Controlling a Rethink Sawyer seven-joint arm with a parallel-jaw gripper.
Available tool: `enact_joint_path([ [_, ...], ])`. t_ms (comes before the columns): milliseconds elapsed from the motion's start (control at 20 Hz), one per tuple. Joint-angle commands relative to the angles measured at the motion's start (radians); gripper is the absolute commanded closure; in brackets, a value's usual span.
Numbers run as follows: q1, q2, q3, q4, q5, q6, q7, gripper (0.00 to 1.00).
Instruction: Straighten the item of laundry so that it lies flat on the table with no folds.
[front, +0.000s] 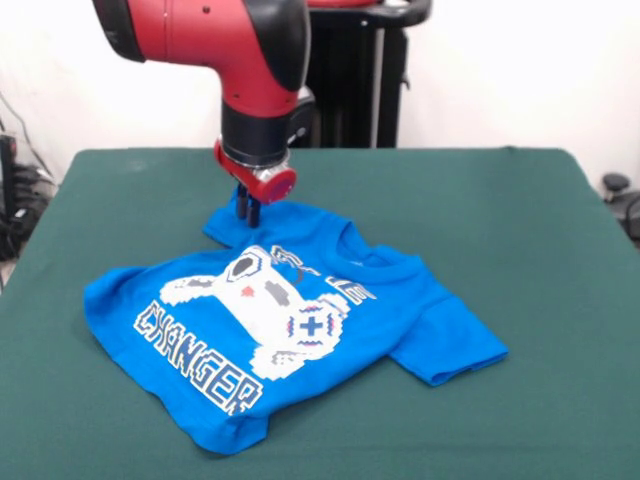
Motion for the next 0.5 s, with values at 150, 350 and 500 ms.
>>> enact_joint_path([
  [150, 0.036, 0.174, 0.075, 0.039, -0.058, -0.167, -0.015, 0.0],
  [350, 0.033, 0.1, 0.078, 0.08, -0.046, -0.151, -0.014, 0.0],
  [500, 0.021, 0.068, 0.093, 0.097, -0.032, -0.123, -0.029, 0.0],
])
